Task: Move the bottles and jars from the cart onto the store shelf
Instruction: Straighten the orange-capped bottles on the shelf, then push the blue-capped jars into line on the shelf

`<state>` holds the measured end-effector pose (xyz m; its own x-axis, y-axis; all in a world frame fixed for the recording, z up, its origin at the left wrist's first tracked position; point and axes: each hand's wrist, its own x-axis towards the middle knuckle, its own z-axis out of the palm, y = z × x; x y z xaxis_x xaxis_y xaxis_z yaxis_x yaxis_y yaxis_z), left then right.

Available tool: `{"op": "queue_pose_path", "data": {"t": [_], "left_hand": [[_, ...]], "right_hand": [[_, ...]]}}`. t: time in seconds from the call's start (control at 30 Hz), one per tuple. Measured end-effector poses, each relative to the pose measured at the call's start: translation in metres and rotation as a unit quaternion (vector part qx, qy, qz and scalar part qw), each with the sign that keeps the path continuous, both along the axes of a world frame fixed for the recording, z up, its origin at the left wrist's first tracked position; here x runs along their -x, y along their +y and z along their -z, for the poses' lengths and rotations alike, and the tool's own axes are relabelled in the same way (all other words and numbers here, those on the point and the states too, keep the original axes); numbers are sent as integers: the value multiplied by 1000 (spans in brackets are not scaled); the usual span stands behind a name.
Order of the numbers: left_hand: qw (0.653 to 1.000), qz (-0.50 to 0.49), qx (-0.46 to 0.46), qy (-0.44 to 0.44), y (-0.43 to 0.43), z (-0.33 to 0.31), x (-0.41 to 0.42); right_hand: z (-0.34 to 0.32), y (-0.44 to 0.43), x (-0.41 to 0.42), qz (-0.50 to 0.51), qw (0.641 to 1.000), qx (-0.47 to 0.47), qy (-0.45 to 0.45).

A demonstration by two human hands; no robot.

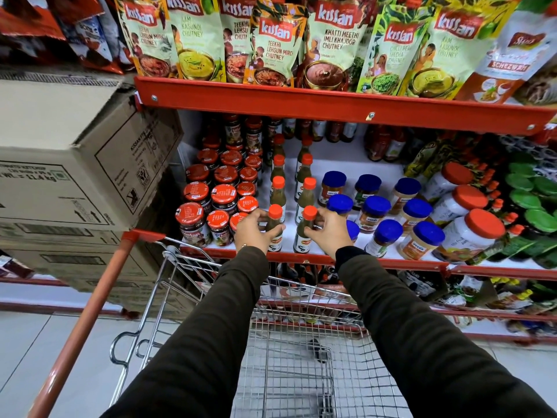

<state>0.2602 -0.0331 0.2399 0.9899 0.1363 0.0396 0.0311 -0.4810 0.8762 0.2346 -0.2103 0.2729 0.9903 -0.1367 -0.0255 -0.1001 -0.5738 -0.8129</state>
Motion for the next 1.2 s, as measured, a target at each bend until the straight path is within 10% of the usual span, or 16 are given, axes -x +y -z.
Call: {"op": "queue_pose_path", "data": {"t": [0.47,0.77,1.0,1.2], "left_hand": [[983,-136,62,-110,-42,12,49],[985,-57,78,-144,-153,30,94],[940,79,300,144,-243,11,99],[899,101,362,223,-272,6,91]], "right_hand": [[11,-54,44,40,983,-169,-59],[36,-148,71,156,971,-110,-143],[44,-185,55,78,960,-260,71],[43,-202,35,32,944,-307,116]]}}
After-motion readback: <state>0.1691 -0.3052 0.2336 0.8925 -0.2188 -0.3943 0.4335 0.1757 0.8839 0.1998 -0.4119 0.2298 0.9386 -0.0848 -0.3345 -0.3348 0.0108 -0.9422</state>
